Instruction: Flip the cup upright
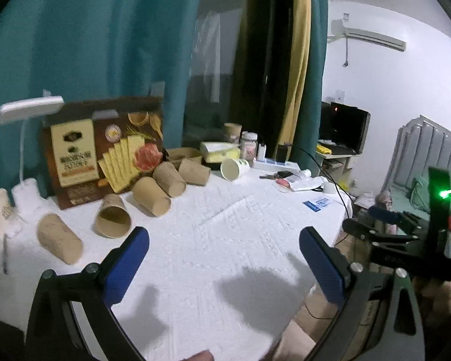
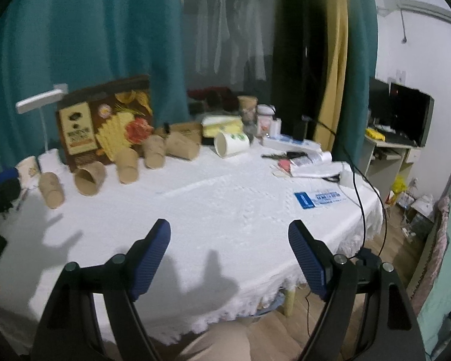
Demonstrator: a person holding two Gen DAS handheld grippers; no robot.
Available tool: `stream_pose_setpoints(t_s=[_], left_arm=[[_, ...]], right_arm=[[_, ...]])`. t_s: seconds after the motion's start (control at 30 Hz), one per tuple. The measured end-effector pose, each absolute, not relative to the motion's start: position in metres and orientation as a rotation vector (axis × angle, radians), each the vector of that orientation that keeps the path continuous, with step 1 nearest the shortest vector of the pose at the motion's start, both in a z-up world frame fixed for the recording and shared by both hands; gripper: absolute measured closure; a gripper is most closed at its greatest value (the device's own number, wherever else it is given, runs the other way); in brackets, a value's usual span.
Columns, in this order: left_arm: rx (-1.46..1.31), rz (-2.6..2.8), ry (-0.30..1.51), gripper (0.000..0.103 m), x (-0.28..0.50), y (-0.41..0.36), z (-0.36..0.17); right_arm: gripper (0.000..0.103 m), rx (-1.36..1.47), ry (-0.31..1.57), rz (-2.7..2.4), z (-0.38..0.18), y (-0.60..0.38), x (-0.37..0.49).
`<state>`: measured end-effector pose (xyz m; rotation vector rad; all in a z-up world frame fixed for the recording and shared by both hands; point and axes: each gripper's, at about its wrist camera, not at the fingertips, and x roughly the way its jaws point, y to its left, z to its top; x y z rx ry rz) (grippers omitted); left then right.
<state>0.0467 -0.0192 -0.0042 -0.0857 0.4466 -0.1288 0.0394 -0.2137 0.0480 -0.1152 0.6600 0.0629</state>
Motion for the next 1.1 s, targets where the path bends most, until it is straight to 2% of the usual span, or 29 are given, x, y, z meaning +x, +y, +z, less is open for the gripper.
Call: stream_pose_setpoints(t_s=[0.33,0.77,1.1], left_arm=[[0.187,-0.214,0.726,0.003,0.188,-0.061,-0.041],[0.461,-0.281,0.725,0.003,0.392,-0.127,-0.051],[0.590,-0.279,0.746,0.003,0.503,-0.161,-0.083]], right_arm=[[0.024,-0.109,0.771,-0.004,-0.005,-0.290,0.152],[0.024,0.024,0.858,-0.005,-0.041,-0.346,0.270],[0.024,0.074,0.883,-0.033,-0.056,-0.358,0.272]])
